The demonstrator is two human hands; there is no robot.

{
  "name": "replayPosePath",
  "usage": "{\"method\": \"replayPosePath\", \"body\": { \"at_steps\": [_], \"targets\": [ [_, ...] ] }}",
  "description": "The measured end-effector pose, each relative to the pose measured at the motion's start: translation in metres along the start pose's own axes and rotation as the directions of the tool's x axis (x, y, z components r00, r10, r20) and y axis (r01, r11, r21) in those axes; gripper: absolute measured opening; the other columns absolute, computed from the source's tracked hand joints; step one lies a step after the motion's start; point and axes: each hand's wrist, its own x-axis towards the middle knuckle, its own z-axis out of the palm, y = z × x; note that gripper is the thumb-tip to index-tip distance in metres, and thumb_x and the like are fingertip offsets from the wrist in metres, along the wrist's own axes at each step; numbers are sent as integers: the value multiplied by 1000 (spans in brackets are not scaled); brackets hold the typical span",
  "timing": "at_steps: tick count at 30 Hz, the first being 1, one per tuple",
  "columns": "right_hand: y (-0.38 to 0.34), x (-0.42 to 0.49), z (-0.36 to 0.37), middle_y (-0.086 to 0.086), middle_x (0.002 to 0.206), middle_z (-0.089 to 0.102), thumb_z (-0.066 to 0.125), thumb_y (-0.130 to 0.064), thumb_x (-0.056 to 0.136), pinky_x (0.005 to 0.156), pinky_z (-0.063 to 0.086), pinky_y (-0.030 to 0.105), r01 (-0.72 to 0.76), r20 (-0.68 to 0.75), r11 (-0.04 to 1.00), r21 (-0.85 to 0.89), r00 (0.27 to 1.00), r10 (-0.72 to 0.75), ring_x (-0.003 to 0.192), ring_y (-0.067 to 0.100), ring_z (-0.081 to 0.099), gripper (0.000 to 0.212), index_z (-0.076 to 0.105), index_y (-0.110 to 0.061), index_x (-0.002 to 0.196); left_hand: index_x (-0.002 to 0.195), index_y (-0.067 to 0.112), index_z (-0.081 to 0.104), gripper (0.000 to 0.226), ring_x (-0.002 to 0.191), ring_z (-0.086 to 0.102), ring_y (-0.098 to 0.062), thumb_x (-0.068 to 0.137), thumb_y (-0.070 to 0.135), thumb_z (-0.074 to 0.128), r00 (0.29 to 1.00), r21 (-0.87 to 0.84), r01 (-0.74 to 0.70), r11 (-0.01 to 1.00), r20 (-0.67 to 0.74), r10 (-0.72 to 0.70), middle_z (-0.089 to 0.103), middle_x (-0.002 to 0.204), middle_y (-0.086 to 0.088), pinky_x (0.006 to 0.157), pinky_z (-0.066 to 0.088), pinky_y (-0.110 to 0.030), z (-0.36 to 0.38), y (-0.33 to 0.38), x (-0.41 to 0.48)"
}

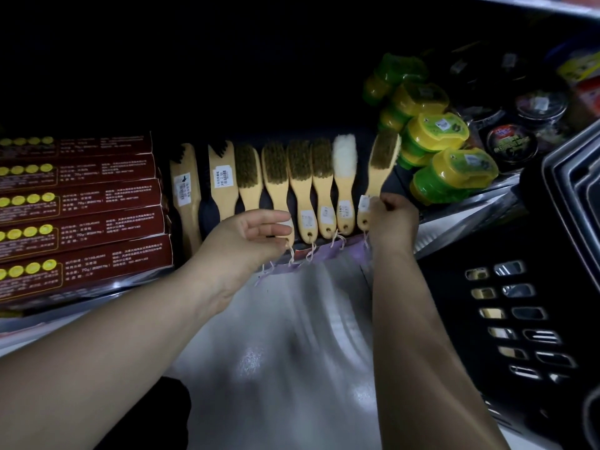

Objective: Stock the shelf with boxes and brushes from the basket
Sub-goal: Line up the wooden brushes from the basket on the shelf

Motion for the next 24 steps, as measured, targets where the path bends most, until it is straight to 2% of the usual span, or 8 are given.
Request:
{"method": "replayPosePath", "body": {
  "at_steps": [4,8,10,12,14,17,20,24],
  "targets": [
    [-1,13,9,15,109,67,51,-15,93,83,48,32,31,63,986,-163,998,-21,101,29,61,24,64,-6,112,102,24,67,36,90,63,-2,84,-7,58,1000,38,2,999,-22,-1,69,101,4,70,51,-8,-4,-2,2],
    [1,11,11,14,108,67,51,-13,92,71,36,24,82,79,958,-274,995,-63,92,24,58,24,65,-7,111,95,25,67,36,97,64,-8,85,-8,56,999,22,21,1000,-46,-20,69,101,2,87,52,-25,-5,-1,2],
    [0,8,10,15,108,66,51,-14,93,70,35,26,114,94,937,-331,992,-87,96,27,59,21,65,-7,108,93,25,67,37,96,64,-9,85,-9,55,999,26,21,999,-44,-20,69,99,3,87,52,-25,-3,0,1],
    [-3,2,7,17,114,62,48,-15,94,75,40,30,137,107,913,-385,989,-103,104,31,56,22,62,-7,110,93,25,68,36,93,65,-7,85,-8,56,999,45,7,999,-33,-6,69,97,5,84,53,-23,-1,3,-3],
    [-14,-9,1,17,120,56,44,-13,95,85,42,33,139,95,920,-366,989,-112,111,33,52,27,59,-9,117,93,25,68,35,87,65,-5,85,-6,56,1000,60,-17,998,-19,18,70,95,5,81,54,-21,1,11,-9],
    [-47,-40,-14,14,124,51,45,-13,95,85,37,29,208,99,947,-245,977,-189,113,31,49,28,57,-12,121,91,26,68,32,88,64,-5,86,-4,57,996,100,-85,991,0,86,70,94,6,80,54,-20,4,36,-22],
    [-87,-74,-39,12,120,53,50,-18,94,90,44,32,333,150,932,-141,938,-312,110,30,52,21,62,-13,111,91,25,67,29,91,64,-7,86,-2,58,982,187,-188,964,48,182,70,92,7,84,52,-22,14,75,-42],
    [-124,-107,-98,8,113,59,50,-21,90,85,48,37,441,280,884,-156,878,-388,102,27,57,20,62,-19,105,86,21,66,24,86,63,-8,86,-2,58,938,304,-338,891,190,291,69,90,0,79,50,-19,41,124,-71]
  ]
}}
